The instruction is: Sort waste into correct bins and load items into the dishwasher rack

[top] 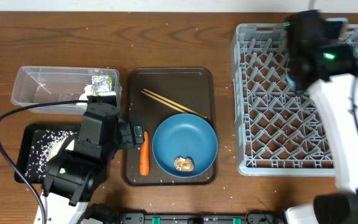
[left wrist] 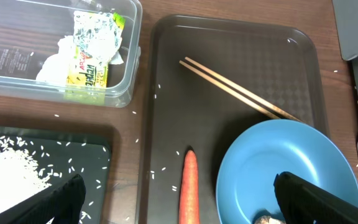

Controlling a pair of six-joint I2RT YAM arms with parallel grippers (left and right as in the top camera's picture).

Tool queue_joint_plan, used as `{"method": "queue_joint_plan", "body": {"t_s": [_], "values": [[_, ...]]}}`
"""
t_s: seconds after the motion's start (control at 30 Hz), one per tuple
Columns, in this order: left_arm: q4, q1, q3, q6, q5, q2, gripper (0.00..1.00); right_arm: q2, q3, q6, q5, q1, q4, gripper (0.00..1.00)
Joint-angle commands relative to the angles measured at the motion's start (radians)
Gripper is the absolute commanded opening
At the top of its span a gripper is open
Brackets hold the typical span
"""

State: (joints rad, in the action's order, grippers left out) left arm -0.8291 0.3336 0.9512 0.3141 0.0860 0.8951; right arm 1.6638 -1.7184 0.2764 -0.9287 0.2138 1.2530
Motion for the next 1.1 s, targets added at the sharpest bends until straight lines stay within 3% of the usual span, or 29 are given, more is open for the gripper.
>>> {"method": "queue_joint_plan", "body": {"t_s": [0.0, 0.1, 0.47, 1.07], "values": [[0.0, -0.005, 0.008, -0.005, 0.012, 0.0, 0.98, 0.052, 0.005, -0.062, -0.178, 0.044, 0.008, 0.02], [0.0, -0.005, 0.008, -0.005, 0.012, 0.0, 0.98, 0.113, 0.005, -0.118, -0.183, 0.064, 0.004, 0.02], [0.0, -0.005, 0.008, -0.005, 0.012, 0.0, 0.98, 0.298, 0.005, -0.121, -0.272, 0.067, 0.001, 0.01], [0.0, -0.005, 0.008, -0.005, 0.012, 0.0, 0.98, 0.319, 0.006, -0.127, -0.191, 0.066, -0.006, 0.01]]}}
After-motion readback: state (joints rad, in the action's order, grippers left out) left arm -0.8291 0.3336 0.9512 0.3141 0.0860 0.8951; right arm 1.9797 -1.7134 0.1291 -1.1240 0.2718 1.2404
